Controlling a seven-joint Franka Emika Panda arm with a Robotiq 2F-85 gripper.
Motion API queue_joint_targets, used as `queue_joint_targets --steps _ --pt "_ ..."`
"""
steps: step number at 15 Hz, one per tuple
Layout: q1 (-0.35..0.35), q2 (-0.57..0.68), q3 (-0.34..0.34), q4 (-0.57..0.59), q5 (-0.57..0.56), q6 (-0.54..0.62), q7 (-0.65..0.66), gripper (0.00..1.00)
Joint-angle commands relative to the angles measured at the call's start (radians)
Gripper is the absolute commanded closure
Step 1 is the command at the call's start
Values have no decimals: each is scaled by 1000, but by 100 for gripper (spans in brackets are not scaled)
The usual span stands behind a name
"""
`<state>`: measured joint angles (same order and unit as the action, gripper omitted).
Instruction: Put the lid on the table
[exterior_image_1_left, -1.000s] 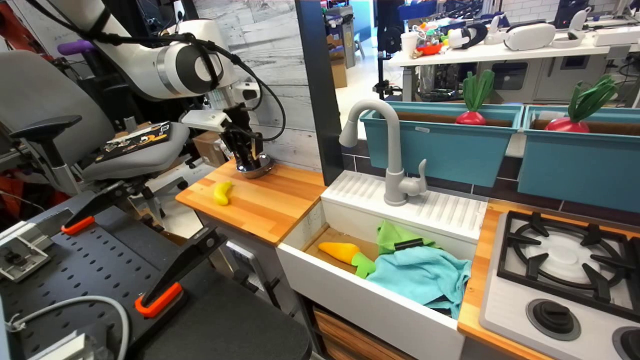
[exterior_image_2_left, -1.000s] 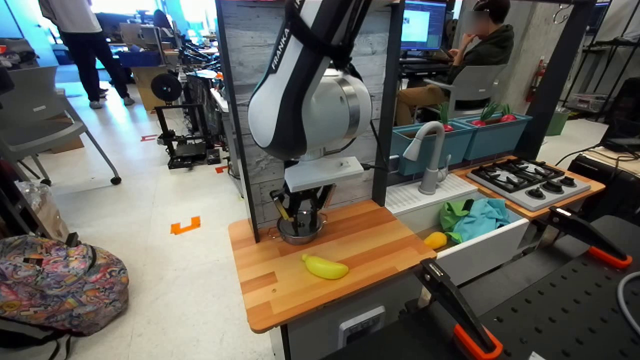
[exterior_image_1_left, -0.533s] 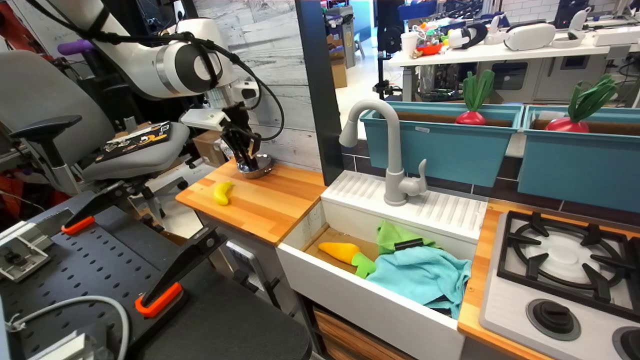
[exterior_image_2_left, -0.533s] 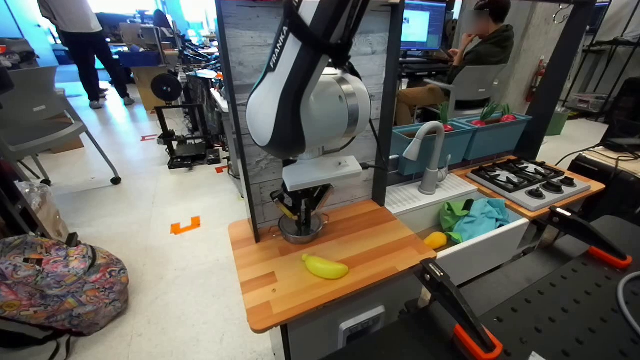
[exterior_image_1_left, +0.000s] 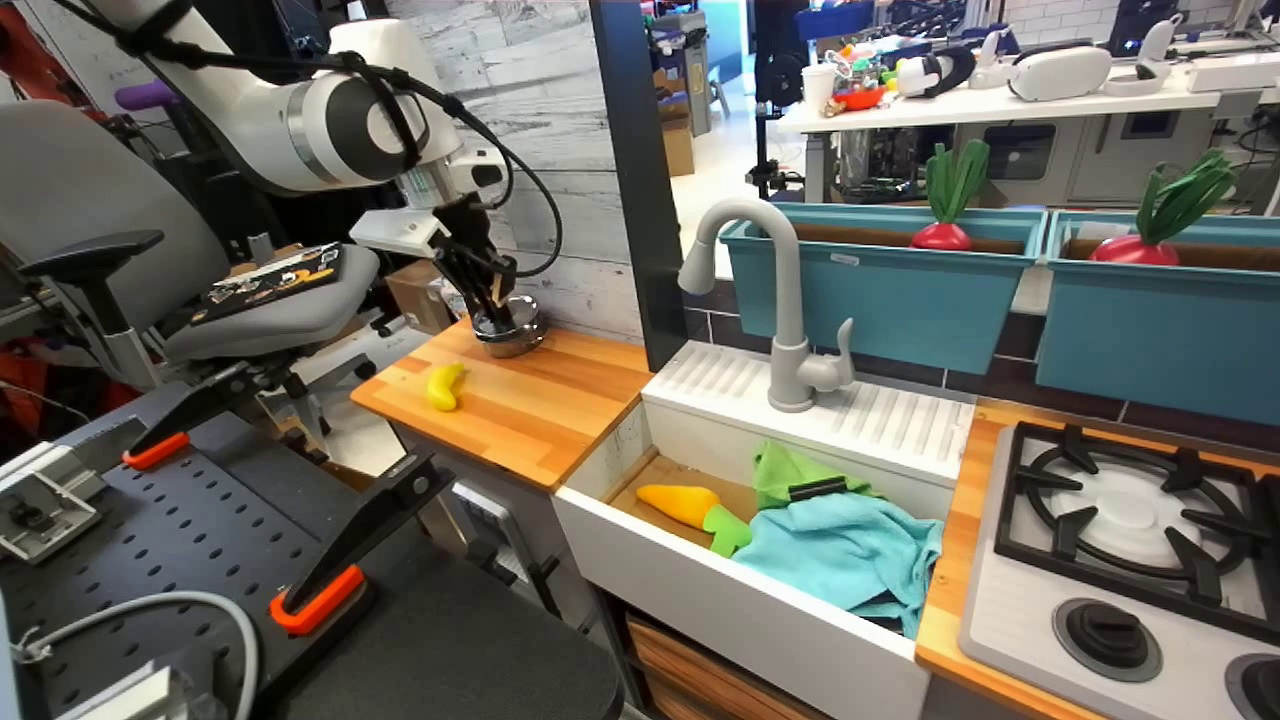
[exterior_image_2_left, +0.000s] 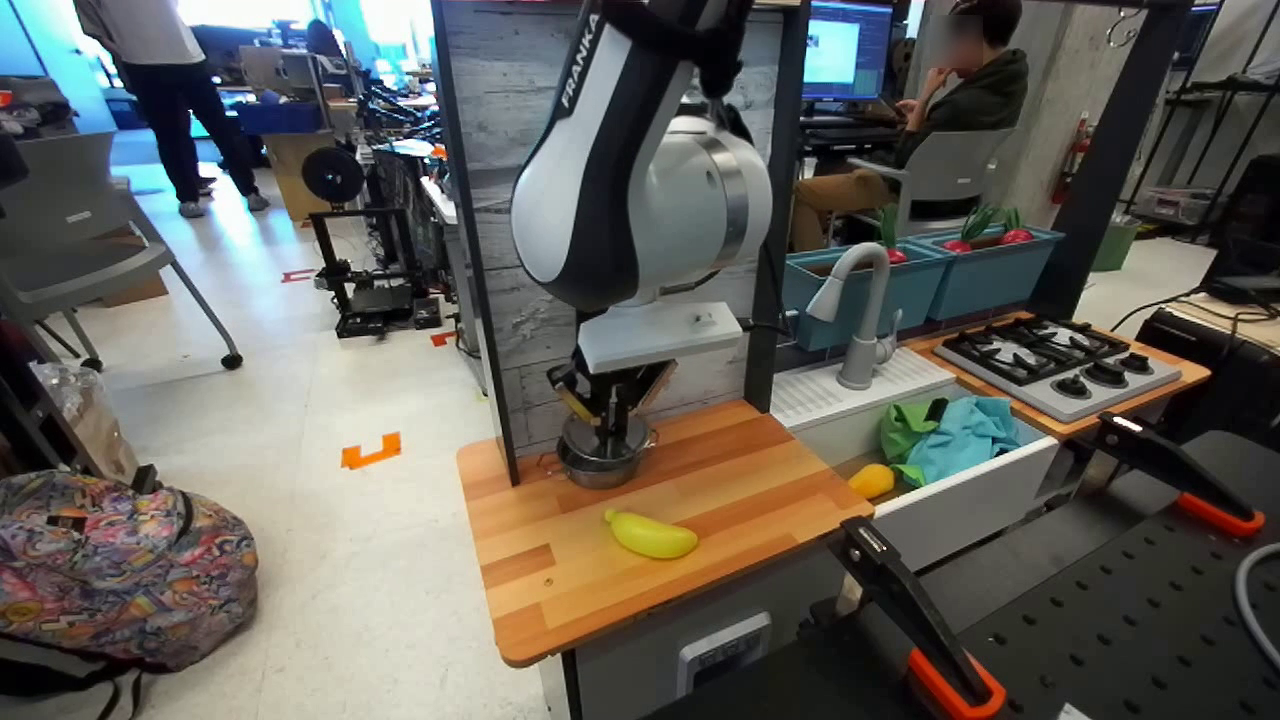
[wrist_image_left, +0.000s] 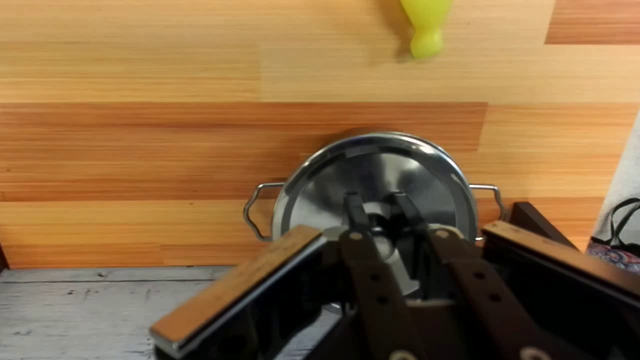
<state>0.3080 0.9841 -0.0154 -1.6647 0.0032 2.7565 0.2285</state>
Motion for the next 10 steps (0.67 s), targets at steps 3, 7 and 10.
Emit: queue_joint_targets --steps 3,7,10 --pt "-59 -164 3 -241 2 115 -30 95" --pt "-180 -136 43 -257 12 130 -124 95" --pt "-259 -71 62 -221 13 130 -189 95"
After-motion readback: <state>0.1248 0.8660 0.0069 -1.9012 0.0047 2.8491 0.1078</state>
